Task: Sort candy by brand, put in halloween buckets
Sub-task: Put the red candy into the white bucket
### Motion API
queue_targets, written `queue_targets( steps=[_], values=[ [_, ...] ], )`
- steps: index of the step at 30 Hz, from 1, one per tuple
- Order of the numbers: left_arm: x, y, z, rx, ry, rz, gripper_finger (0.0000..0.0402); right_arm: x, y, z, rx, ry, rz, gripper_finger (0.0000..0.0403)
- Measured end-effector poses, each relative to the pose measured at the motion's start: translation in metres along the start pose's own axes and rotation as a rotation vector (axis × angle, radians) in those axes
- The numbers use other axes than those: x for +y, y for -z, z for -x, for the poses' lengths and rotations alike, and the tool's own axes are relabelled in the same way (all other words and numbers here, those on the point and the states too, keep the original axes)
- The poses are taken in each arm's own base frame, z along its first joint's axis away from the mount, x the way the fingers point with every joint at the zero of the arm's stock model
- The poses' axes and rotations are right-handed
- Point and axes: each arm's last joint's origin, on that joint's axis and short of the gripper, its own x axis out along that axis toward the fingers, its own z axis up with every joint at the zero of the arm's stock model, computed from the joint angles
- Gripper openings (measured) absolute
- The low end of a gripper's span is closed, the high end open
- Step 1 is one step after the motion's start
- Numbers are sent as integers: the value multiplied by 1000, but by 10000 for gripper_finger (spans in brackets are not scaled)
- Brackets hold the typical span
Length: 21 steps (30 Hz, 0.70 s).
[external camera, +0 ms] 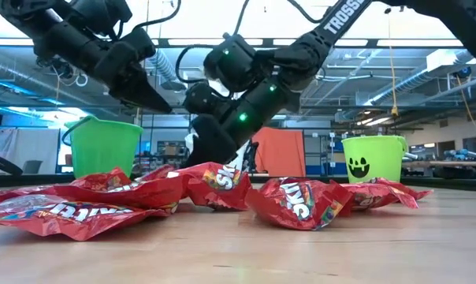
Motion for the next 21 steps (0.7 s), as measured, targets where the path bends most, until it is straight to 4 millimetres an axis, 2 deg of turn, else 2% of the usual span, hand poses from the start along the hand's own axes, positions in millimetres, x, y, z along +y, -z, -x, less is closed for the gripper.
queue_targets(
  steps=[4, 13, 21],
  values=[
    [0, -2, 0, -35, -1, -12, 19, -1, -5, 7, -6, 6, -2, 21],
    [0, 10, -1, -165, 28, -17, 19, -7, -18, 24, -23, 24, -19, 8],
    [2, 7, 10, -201, 25, -12, 19, -32, -37, 48, -98, 103, -55, 7]
  ],
)
